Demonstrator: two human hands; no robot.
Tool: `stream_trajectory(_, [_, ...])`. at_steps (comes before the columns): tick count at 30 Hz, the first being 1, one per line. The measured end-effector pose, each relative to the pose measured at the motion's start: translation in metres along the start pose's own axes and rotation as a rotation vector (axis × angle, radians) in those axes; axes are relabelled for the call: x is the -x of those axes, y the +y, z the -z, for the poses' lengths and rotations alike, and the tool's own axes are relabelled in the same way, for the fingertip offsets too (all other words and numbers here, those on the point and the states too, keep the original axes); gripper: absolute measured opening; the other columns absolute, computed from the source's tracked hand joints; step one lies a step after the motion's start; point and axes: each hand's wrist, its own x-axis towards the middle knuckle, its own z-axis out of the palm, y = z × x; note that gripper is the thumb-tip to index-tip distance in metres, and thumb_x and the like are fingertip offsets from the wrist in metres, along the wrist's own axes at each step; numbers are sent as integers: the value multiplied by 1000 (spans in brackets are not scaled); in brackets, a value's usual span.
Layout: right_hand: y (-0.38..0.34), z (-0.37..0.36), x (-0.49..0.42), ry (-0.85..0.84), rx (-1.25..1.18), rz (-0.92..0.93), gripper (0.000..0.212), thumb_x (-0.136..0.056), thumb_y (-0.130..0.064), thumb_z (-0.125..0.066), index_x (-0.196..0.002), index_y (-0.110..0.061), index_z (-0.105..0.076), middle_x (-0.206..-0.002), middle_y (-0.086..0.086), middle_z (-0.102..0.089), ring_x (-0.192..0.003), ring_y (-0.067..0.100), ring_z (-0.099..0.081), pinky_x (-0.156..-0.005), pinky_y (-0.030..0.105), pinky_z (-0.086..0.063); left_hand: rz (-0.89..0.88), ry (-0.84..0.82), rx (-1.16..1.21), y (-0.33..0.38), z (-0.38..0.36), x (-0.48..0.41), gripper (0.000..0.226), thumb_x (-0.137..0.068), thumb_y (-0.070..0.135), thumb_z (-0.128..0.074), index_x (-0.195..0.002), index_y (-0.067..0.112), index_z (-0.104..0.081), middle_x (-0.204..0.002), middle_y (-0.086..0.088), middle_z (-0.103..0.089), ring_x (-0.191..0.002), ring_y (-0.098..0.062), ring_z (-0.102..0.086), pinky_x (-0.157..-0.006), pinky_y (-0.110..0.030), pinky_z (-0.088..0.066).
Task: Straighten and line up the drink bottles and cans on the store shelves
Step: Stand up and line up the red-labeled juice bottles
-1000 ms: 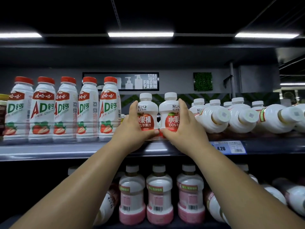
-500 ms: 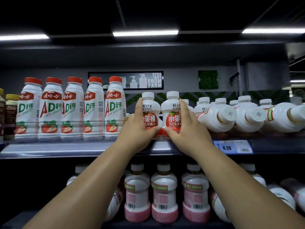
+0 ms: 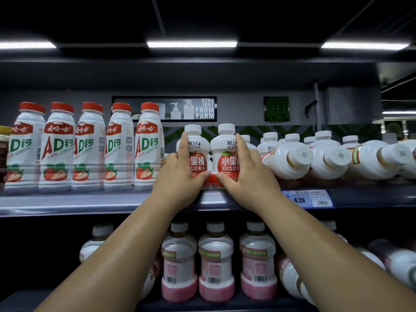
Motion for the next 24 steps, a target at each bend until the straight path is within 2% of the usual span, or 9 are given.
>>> stream_trajectory(4, [-5,10,4,-46,5,20,101,-86,-59,-60,-155,-36,8,-148,7,-31,-130,31,-43,-101,42,-41,-3,24,18,1,-1,2,107,-79,54,-70,-151,42,9,-137,-13,-46,-123,-32,-49,-97,-45,-43])
stream_trajectory(7, [-10,27,19,-60,-33,112,94,-87,-52,-62,-157,-32,-2,-157,4,-22,-141,24,-31,-111,44,-37,-2,71,24,4,-2,3,105,-78,53,-70,-152,40,5,-151,-13,-27,-138,-32,-31,-109,-47,-32])
stream_trajectory(10, [-8,58,36,147,-120,305,66,-86,-30,-66,-145,-14,-42,-142,6,-47,-127,21,-47,-105,40,-43,-96,136,-134,15,-5,7,100,-78,56,-66,-151,40,1,-160,-11,-8,-147,-31,-8,-117,-49,-12])
stream_trajectory(11, [-4,70,39,250,-111,369,56,-84,-22,-67,-136,-8,-53,-133,10,-54,-121,23,-51,-103,38,-44,-148,153,-172,22,-7,8,98,-78,57,-65,-152,39,-3,-159,-10,-9,-147,-30,-8,-118,-49,-10])
stream_trajectory(13, [10,91,42,393,-57,412,45,-81,-14,-68,-124,-4,-62,-122,12,-61,-114,28,-54,-102,37,-42,-227,161,-186,44,-11,11,91,-78,60,-59,-151,38,-10,-158,-10,-16,-146,-30,-12,-117,-51,-12])
stream_trajectory(15, [25,104,40,383,-30,324,46,-80,-12,-72,-125,-6,-62,-123,11,-60,-116,29,-53,-104,35,-39,-294,168,-186,68,-15,11,86,-78,60,-55,-151,35,-16,-155,-12,-24,-144,-32,-17,-117,-51,-12])
stream_trajectory(19, [52,108,38,171,-15,105,54,-85,-12,-70,-137,-15,-54,-132,7,-55,-121,26,-49,-105,33,-36,-404,143,-177,107,-26,12,82,-81,56,-56,-152,28,-26,-153,-11,-31,-143,-31,-24,-118,-48,-14])
stream_trajectory(21, [58,105,37,148,-14,99,50,-88,-8,-66,-136,-15,-55,-129,8,-58,-118,27,-52,-101,36,-39,-417,89,-151,114,-31,13,83,-81,53,-59,-153,28,-27,-153,-9,-31,-143,-29,-24,-118,-45,-15])
stream_trajectory(24, [55,102,28,207,-27,153,40,-88,-7,-65,-128,-11,-58,-119,10,-64,-107,32,-55,-93,42,-43,-400,50,-169,112,-35,14,85,-80,50,-63,-153,29,-25,-155,-8,-28,-144,-27,-21,-118,-42,-14])
